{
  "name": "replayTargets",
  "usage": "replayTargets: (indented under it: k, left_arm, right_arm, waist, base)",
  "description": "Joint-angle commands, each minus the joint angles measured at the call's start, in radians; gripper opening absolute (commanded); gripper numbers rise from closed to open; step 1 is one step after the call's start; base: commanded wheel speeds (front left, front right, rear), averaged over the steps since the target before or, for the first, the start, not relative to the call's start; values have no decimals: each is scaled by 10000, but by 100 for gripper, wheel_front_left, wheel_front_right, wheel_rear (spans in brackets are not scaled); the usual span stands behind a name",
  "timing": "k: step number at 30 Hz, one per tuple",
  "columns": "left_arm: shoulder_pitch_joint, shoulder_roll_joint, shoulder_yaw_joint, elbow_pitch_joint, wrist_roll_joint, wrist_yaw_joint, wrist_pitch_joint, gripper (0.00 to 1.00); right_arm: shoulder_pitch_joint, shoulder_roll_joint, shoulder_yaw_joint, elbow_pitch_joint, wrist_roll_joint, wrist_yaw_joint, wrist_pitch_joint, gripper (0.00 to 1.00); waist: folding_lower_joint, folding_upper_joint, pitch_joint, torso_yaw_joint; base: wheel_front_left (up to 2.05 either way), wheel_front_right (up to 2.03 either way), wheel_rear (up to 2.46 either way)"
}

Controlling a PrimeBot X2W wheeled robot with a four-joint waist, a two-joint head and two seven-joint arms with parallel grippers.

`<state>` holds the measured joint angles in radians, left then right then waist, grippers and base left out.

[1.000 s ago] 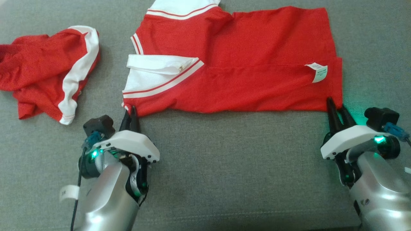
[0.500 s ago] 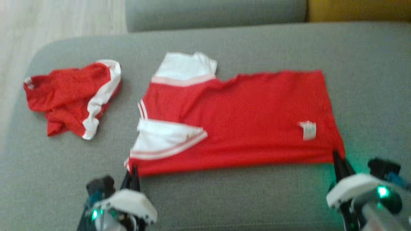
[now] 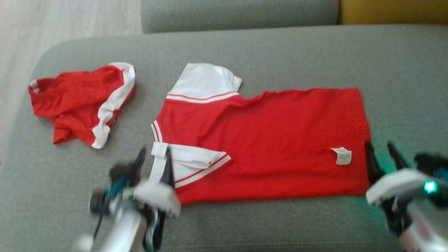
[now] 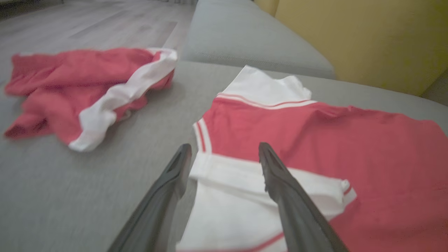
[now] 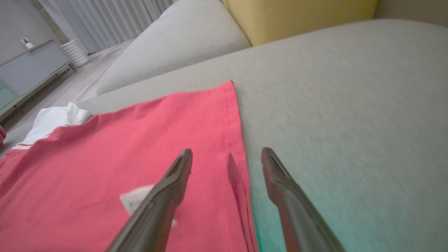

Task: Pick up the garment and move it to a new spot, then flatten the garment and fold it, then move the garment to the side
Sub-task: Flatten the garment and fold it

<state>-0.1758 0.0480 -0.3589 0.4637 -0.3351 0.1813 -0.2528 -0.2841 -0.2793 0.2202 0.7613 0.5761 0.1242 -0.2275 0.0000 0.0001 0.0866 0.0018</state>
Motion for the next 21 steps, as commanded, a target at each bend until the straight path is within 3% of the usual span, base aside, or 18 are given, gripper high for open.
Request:
replayTargets:
  k: [1, 9, 16, 21]
  left_arm:
    - [-1156, 290, 167, -151, 194, -203, 212, 100]
    - [-4775, 848, -472, 825, 688, -1383, 2332, 100]
    - [-6983, 773, -859, 1906, 617, -2405, 3452, 100]
    - [-8008, 678, -1052, 2717, 479, -2758, 3821, 100]
  right_arm:
    - [-722, -367, 230, -354, -201, 65, 95, 100]
    - [-3008, -980, 516, 155, -721, 65, 1143, 100]
    - [-4722, -1299, 1281, 995, -696, 65, 2135, 100]
    - [-5498, -1323, 1984, 1477, -526, 65, 2559, 100]
  waist:
    - [0, -1, 419, 21]
    - [0, -1, 1701, -72]
    - [0, -1, 2745, -153]
    - [0, -1, 3287, -201]
  base:
    - [0, 0, 0]
    - [0, 0, 0]
    - [0, 0, 0]
    - [0, 0, 0]
